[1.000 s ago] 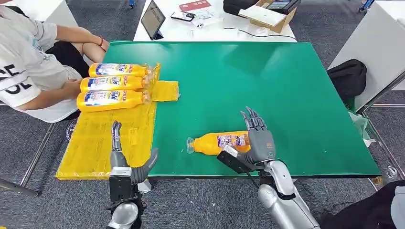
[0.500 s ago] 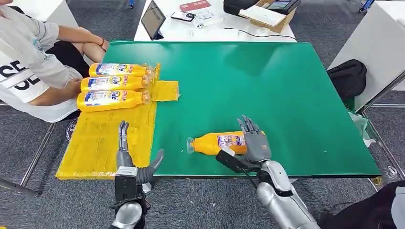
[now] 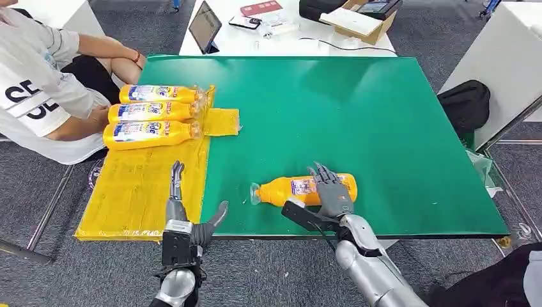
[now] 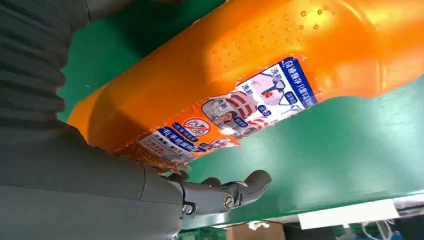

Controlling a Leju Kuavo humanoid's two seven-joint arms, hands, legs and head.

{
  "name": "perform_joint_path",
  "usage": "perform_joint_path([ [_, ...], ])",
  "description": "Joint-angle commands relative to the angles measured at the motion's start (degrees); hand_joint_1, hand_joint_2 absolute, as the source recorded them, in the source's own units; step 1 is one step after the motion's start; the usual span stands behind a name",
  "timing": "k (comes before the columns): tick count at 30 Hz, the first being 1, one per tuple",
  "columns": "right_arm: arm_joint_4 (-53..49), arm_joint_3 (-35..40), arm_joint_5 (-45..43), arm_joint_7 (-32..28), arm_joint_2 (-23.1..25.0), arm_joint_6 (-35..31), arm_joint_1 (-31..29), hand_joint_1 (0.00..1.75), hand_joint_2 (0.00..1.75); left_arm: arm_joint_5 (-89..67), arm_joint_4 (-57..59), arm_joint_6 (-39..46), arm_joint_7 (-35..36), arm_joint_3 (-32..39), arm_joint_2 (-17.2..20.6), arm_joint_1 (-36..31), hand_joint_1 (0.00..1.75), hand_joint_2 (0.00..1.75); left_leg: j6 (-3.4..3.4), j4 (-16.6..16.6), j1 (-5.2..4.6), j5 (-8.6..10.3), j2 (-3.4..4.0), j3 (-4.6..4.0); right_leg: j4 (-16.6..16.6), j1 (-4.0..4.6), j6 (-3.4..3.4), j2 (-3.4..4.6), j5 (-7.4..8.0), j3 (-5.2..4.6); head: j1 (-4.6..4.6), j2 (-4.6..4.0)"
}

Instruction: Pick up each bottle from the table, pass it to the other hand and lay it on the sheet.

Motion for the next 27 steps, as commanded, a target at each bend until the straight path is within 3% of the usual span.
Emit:
perform_joint_path([
  [1, 5.0, 2.0, 3.3, 5.3, 0.4, 0.5, -1.7, 0.00, 1.75, -0.7, 3.7, -0.7, 0.7, 1.1, 0.2, -1.5, 0.00, 1.75, -0.03, 0.0, 0.03, -0.01, -0.02, 0.16, -0.1, 0.03, -0.07, -0.01, -0.01, 0.18, 0.00, -0.02],
  [12, 3.0, 2.2, 2.8, 7.5, 0.4, 3.1, -2.3, 0.00, 1.75, -1.0, 3.5, -1.9, 0.9, 0.9, 0.1, -1.5, 0.00, 1.75, -0.05, 0.0, 0.03, -0.01, -0.01, 0.28, 0.0, 0.04, -0.09, -0.01, -0.01, 0.28, 0.00, 0.00],
  [18, 4.8, 4.5, 6.2, 12.6, -0.5, 5.3, -3.7, 0.00, 1.75, 1.0, 3.2, -4.2, 1.9, 1.9, -0.4, -1.2, 0.00, 1.75, -0.04, 0.0, 0.03, -0.01, -0.01, 0.27, 0.0, 0.03, -0.08, 0.00, -0.01, 0.29, 0.00, 0.00],
  [27, 12.2, 5.5, 4.9, 13.5, -1.1, 10.6, -7.1, 0.00, 1.75, 2.2, 5.5, -6.4, 2.2, 1.4, -0.8, -2.2, 0.00, 1.75, -0.05, -0.1, 0.05, 0.00, -0.10, 0.42, -0.1, 0.06, -0.12, -0.09, -0.02, 0.47, 0.00, 0.00],
])
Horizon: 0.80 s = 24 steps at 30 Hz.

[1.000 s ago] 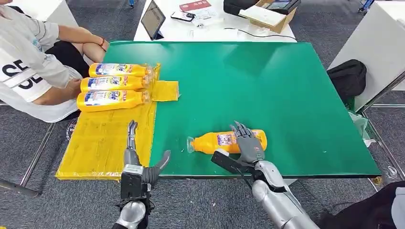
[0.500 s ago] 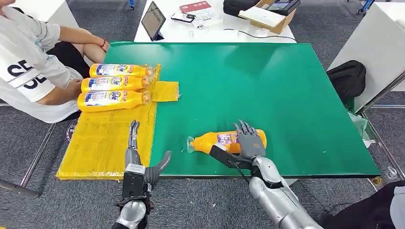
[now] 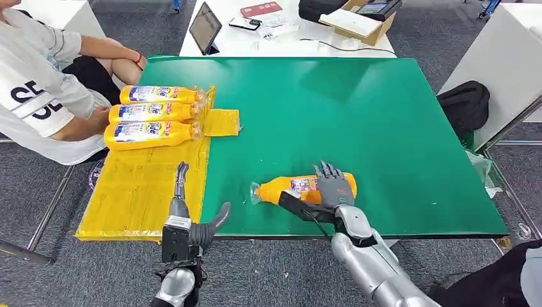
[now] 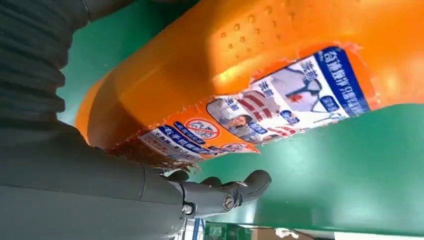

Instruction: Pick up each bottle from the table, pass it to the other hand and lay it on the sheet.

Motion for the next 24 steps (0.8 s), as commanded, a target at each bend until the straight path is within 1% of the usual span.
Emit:
perform_joint_path([
  [1, 11.9, 3.0, -1.5, 0.6, -1.2, 4.4, -3.6, 0.00, 1.75, 0.8, 5.1, -1.1, 0.2, 0.4, -0.2, -2.3, 0.00, 1.75, -0.04, -0.1, 0.04, 0.00, -0.06, 0.21, -0.1, 0.05, -0.09, -0.05, -0.01, 0.23, 0.00, 0.00],
  [10, 17.8, 4.7, -2.9, 0.9, -1.8, 7.7, -5.3, 0.00, 1.75, 2.0, 7.3, -2.0, 0.6, -0.8, -0.4, -3.3, 0.00, 1.75, -0.03, -0.1, 0.04, 0.01, -0.12, 0.50, -0.1, 0.04, -0.06, -0.12, 0.00, 0.47, -0.02, 0.00],
  [11, 18.2, 4.7, -3.3, 0.8, -1.9, 8.0, -5.3, 0.21, 1.75, 2.2, 7.5, -2.1, 0.6, -0.9, -0.4, -3.5, 0.00, 1.75, -0.05, -0.1, 0.07, 0.05, -0.19, 0.53, -0.2, 0.08, -0.11, -0.18, 0.02, 0.53, 0.00, 0.00],
  [12, 18.4, 4.6, -3.9, 0.5, -2.0, 8.5, -5.2, 0.70, 1.75, 2.3, 7.7, -2.1, 0.5, -1.1, -0.4, -3.6, 0.00, 1.75, -0.03, -0.1, 0.05, 0.04, -0.16, 0.54, -0.2, 0.05, -0.08, -0.16, 0.02, 0.52, 0.00, 0.00],
  [13, 18.6, 4.6, -4.0, 0.4, -2.2, 8.6, -5.1, 1.22, 1.75, 2.3, 7.9, -2.2, 0.5, -1.1, -0.4, -3.7, 0.00, 1.75, -0.03, -0.1, 0.06, 0.03, -0.17, 0.58, -0.2, 0.06, -0.07, -0.17, 0.02, 0.55, 0.00, 0.00],
  [15, 18.7, 4.6, -4.0, 0.4, -2.3, 8.6, -5.1, 1.22, 1.75, 2.4, 7.9, -2.2, 0.5, -1.1, -0.4, -3.7, 0.00, 1.75, -0.02, -0.1, 0.05, 0.04, -0.22, 0.69, -0.2, 0.06, -0.08, -0.22, 0.01, 0.55, 0.00, 0.00],
  [16, 18.7, 4.6, -4.0, 0.4, -2.3, 8.6, -5.1, 1.29, 1.75, 2.4, 7.9, -2.2, 0.5, -1.1, -0.4, -3.7, 0.00, 1.75, 0.02, -0.1, 0.06, -0.01, -0.23, 0.78, -0.2, 0.07, -0.07, -0.22, -0.02, 0.43, 0.00, 0.00],
  [17, 18.7, 4.6, -4.0, 0.4, -2.3, 8.6, -5.1, 1.29, 1.75, 2.4, 7.9, -2.2, 0.5, -1.1, -0.4, -3.7, 0.00, 1.75, 0.07, 0.0, 0.06, -0.10, -0.20, 0.88, -0.2, 0.07, -0.04, -0.18, -0.08, 0.30, 0.02, 0.00],
  [18, 18.7, 4.6, -4.0, 0.4, -2.3, 8.6, -5.1, 1.29, 1.75, 2.4, 7.9, -2.2, 0.5, -1.1, -0.4, -3.7, 0.00, 1.75, 0.06, -0.1, 0.05, 0.00, -0.31, 0.82, -0.3, 0.06, -0.05, -0.29, -0.03, 0.29, 0.00, 0.00],
  [19, 18.7, 4.6, -4.0, 0.4, -2.3, 8.6, -5.1, 1.29, 1.75, 2.4, 7.9, -2.2, 0.5, -1.1, -0.4, -3.7, 0.00, 1.75, 0.07, -0.1, 0.08, -0.03, -0.28, 0.82, -0.3, 0.08, -0.04, -0.24, -0.04, 0.30, 0.02, 0.00],
  [20, 19.1, 4.2, -5.4, -0.2, -2.2, 9.7, -4.9, 1.69, 1.75, 2.6, 8.4, -2.4, 0.6, -1.4, -0.4, -4.0, 0.00, 1.75, 0.09, -0.1, 0.06, -0.06, -0.22, 0.85, -0.3, 0.07, -0.03, -0.18, -0.06, 0.31, 0.00, 0.00],
  [21, 19.2, 4.2, -5.4, -0.3, -2.3, 9.7, -4.8, 1.69, 1.75, 2.6, 8.4, -2.4, 0.6, -1.4, -0.4, -4.0, 0.00, 1.75, 0.10, -0.1, 0.05, -0.08, -0.23, 0.92, -0.3, 0.05, -0.01, -0.19, -0.08, 0.41, 0.00, 0.00],
  [22, 19.3, 4.2, -5.5, -0.4, -2.3, 9.6, -4.6, 1.73, 1.75, 2.6, 8.4, -2.4, 0.6, -1.4, -0.4, -4.0, 0.00, 1.75, 0.08, -0.2, 0.08, -0.05, -0.27, 0.91, -0.4, 0.09, -0.05, -0.23, -0.04, 0.41, 0.00, 0.00],
  [24, 19.6, 4.1, -6.3, -1.1, -2.4, 9.6, -4.5, 1.71, 1.75, 2.8, 9.0, -2.4, 0.5, -1.7, -0.4, -4.3, 0.00, 1.75, 0.08, -0.2, 0.09, -0.04, -0.35, 0.96, -0.4, 0.10, -0.06, -0.31, -0.06, 0.52, 0.00, 0.00],
])
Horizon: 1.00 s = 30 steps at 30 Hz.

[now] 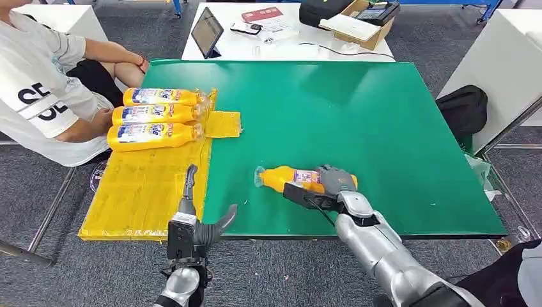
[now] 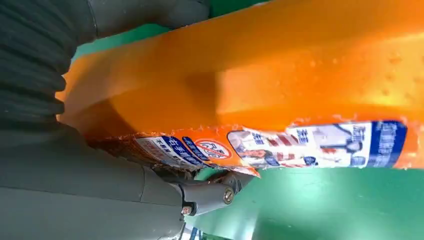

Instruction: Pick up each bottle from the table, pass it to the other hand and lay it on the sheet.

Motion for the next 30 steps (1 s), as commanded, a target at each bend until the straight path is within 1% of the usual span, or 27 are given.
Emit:
perform_joint_path([
  [1, 7.5, 1.0, -2.3, -1.1, -1.2, 2.4, 3.4, 1.73, 1.75, 0.6, 5.1, -0.3, 0.2, -1.6, 0.6, -2.9, 0.00, 1.75, -0.06, -0.1, 0.09, 0.06, -0.30, 0.09, -0.2, 0.10, -0.11, -0.29, 0.00, 0.23, 0.00, 0.02],
  [6, 6.1, -0.2, -4.8, -3.1, -0.6, -0.1, 3.8, 1.75, 1.75, 1.1, 4.8, 0.3, -0.2, -1.6, 0.7, -2.6, 0.00, 1.75, -0.01, -0.1, 0.07, -0.02, -0.17, 0.11, -0.2, 0.08, -0.06, -0.17, -0.03, 0.22, 0.00, 0.02],
  [8, 2.9, -3.2, -8.8, -6.8, 1.3, -5.2, 4.5, 1.75, 1.75, 1.4, 3.7, 1.2, -0.3, -1.4, 0.9, -2.0, 0.00, 1.75, -0.02, -0.1, 0.08, 0.00, -0.19, 0.11, -0.2, 0.09, -0.08, -0.20, -0.01, 0.24, 0.02, 0.02],
  [9, 1.2, -4.2, -10.3, -8.3, 2.1, -6.7, 5.0, 1.75, 1.75, 1.5, 3.0, 1.4, -0.3, -1.5, 1.1, -1.6, 0.00, 1.75, -0.05, -0.1, 0.11, 0.02, -0.17, 0.07, -0.3, 0.12, -0.13, -0.17, 0.03, 0.21, 0.00, 0.00],
  [11, -5.1, -6.1, -13.7, -13.4, 3.5, -11.0, 7.2, 1.75, 1.75, 1.7, 1.7, 1.7, -0.5, -1.4, 1.5, -0.7, 0.00, 1.75, -0.05, -0.1, 0.10, 0.01, -0.08, 0.03, -0.3, 0.11, -0.14, -0.08, 0.04, 0.21, 0.02, 0.02],
  [12, -7.0, -6.6, -14.5, -14.8, 3.8, -12.5, 7.8, 1.75, 1.75, 1.7, 1.4, 1.8, -0.6, -1.4, 1.5, -0.6, 0.00, 1.75, -0.04, -0.2, 0.09, 0.01, -0.02, 0.00, -0.3, 0.10, -0.11, -0.02, 0.07, 0.71, 0.02, 0.02],
  [13, -9.0, -6.3, -14.6, -14.4, 3.6, -12.2, 8.5, 1.75, 1.75, 1.8, 1.1, 1.8, -0.6, -1.4, 1.6, -0.4, 0.00, 1.75, -0.03, -0.1, 0.09, -0.06, 0.11, 0.06, -0.2, 0.10, -0.11, 0.08, 0.06, 0.72, 0.02, 0.02],
  [16, -9.0, -6.4, -14.6, -14.4, 3.5, -12.2, 8.5, 1.75, 1.75, 1.8, 1.1, 1.8, -0.6, -1.4, 1.6, -0.4, 0.00, 1.75, -0.04, 0.0, 0.06, -0.06, 0.22, -0.02, -0.1, 0.08, -0.11, 0.15, 0.11, 0.62, 0.00, 0.02],
  [17, -11.5, -8.0, -16.4, -17.2, 4.1, -14.7, 9.9, 1.75, 1.75, 1.9, 1.0, 1.9, -0.7, -1.4, 1.6, -0.4, 0.00, 1.75, -0.03, 0.0, 0.05, -0.06, 0.29, -0.04, -0.1, 0.06, -0.11, 0.16, 0.11, 0.57, 0.00, 0.02],
  [18, -12.7, -8.0, -16.5, -18.3, 4.1, -16.1, 10.4, 1.75, 1.75, 1.9, 0.9, 1.9, -0.8, -1.5, 1.7, -0.4, 0.00, 1.75, -0.07, -0.1, 0.05, -0.03, 0.24, -0.07, -0.1, 0.08, -0.15, 0.10, 0.11, 0.53, -0.02, 0.02],
  [19, -16.1, -10.1, -18.9, -21.6, 5.3, -19.7, 12.2, 1.75, 1.75, 2.2, 0.5, 1.8, -0.9, -1.7, 1.7, -0.2, 0.00, 1.75, -0.04, 0.0, 0.08, -0.03, 0.17, -0.09, -0.1, 0.11, -0.11, 0.04, 0.10, 0.51, 0.00, 0.00],
  [21, -21.8, -11.5, -20.1, -24.1, 6.1, -24.2, 14.7, 1.75, 1.75, 2.8, 0.0, 1.2, -0.9, -2.4, 1.9, -0.2, 0.00, 1.75, -0.04, 0.0, 0.09, -0.01, 0.09, -0.17, -0.1, 0.14, -0.11, -0.02, 0.08, 0.47, 0.02, 0.00],
  [23, -24.4, -12.1, -20.7, -25.0, 6.4, -25.8, 15.9, 1.75, 1.75, 3.1, -0.2, 0.9, -0.8, -2.8, 2.0, -0.3, 0.00, 1.75, -0.06, 0.0, 0.10, -0.04, 0.09, -0.31, 0.0, 0.14, -0.13, 0.04, 0.05, 0.34, 0.00, 0.02],
  [25, -26.0, -13.2, -21.7, -27.3, 7.0, -28.6, 16.8, 1.75, 1.75, 5.2, -1.2, -1.4, 0.0, -3.4, 2.3, 0.0, 0.00, 1.75, -0.02, 0.0, 0.07, -0.01, 0.08, -0.57, 0.0, 0.11, -0.07, 0.07, 0.07, 0.13, 0.02, 0.02],
  [26, -26.9, -13.9, -23.1, -29.2, 7.5, -29.8, 17.3, 1.75, 1.75, 6.8, -2.2, -3.6, 0.5, -4.1, 2.8, 0.2, 0.00, 1.75, -0.05, 0.0, 0.10, -0.06, 0.11, -0.58, 0.0, 0.13, -0.12, 0.11, 0.04, 0.11, -0.02, 0.02],
  [27, -26.4, -13.7, -22.3, -29.6, 7.4, -31.3, 17.2, 1.75, 1.75, 8.5, -3.2, -6.1, 1.4, -4.7, 3.3, 0.4, 0.00, 1.75, -0.02, 0.0, 0.08, -0.02, 0.07, -0.68, 0.0, 0.11, -0.08, 0.06, 0.06, 0.02, 0.00, 0.02],
  [29, -25.0, -13.8, -21.2, -30.6, 7.7, -34.0, 16.7, 1.75, 1.75, 14.6, -4.9, -14.9, 4.1, -5.5, 4.4, 0.7, 0.00, 1.75, -0.03, 0.0, 0.08, -0.05, 0.08, -0.69, 0.0, 0.11, -0.09, 0.07, 0.03, 0.03, 0.00, 0.02],
  [30, -22.6, -13.5, -20.8, -31.6, 7.9, -34.9, 16.1, 1.75, 1.75, 16.5, -5.6, -19.3, 5.7, -6.3, 5.7, 0.5, 0.00, 1.75, -0.02, 0.0, 0.07, -0.01, 0.11, -0.79, 0.0, 0.10, -0.06, 0.10, 0.09, -0.07, 0.00, 0.02],
])
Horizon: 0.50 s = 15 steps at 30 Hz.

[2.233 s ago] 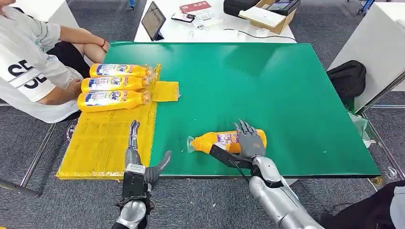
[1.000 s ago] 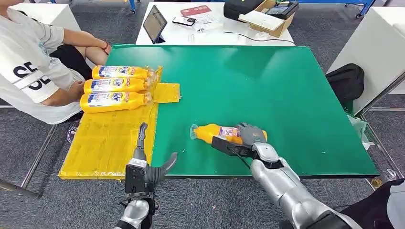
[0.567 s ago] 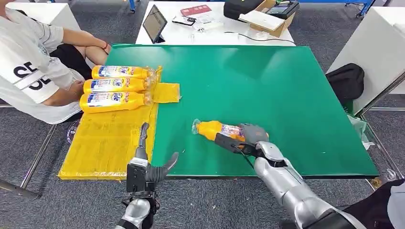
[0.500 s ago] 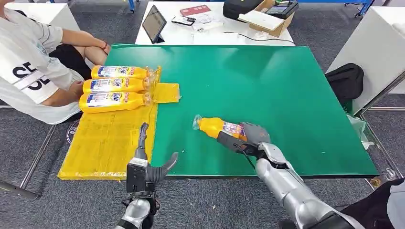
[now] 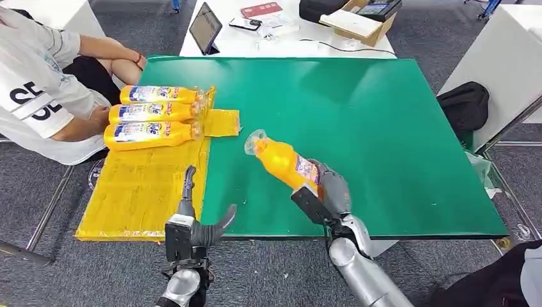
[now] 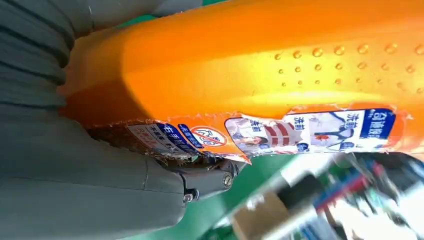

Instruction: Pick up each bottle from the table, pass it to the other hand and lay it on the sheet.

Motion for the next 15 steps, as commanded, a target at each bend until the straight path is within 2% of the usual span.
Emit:
perform_joint_path([
  [1, 0.0, -4.1, 0.9, -6.5, 3.1, -8.6, 0.4, 1.75, 1.75, 13.8, -4.9, -21.9, 6.9, -5.2, 6.2, -0.2, 0.00, 1.75, -0.08, 0.0, 0.02, -0.10, 0.16, 0.12, 0.0, 0.03, -0.12, 0.16, -0.05, 0.06, -0.02, 0.00],
  [2, 1.9, -3.5, 1.8, -8.6, 3.4, -10.3, 0.2, 1.75, 1.75, 15.8, -5.2, -26.1, 7.7, -5.6, 6.9, -0.4, 0.00, 1.75, -0.06, -0.1, 0.01, -0.06, 0.14, 0.05, 0.0, 0.01, -0.10, 0.13, -0.02, -0.02, -0.02, 0.00],
  [4, 4.2, -3.4, 1.2, -11.3, 4.2, -11.6, 0.4, 1.75, 1.75, 16.4, -5.7, -27.6, 8.0, -5.4, 7.3, -0.4, 0.00, 1.75, -0.10, -0.1, 0.04, -0.07, 0.13, 0.08, -0.1, 0.04, -0.15, 0.13, -0.03, 0.01, 0.00, 0.00],
  [15, 4.1, -3.5, 1.2, -11.3, 4.1, -11.6, 0.2, 1.75, 1.75, 16.4, -5.7, -27.6, 8.0, -5.4, 7.2, -0.4, 0.00, 1.75, -0.05, -0.1, 0.02, -0.06, 0.10, -0.04, -0.1, 0.03, -0.10, 0.10, -0.03, -0.11, 0.00, 0.00],
])
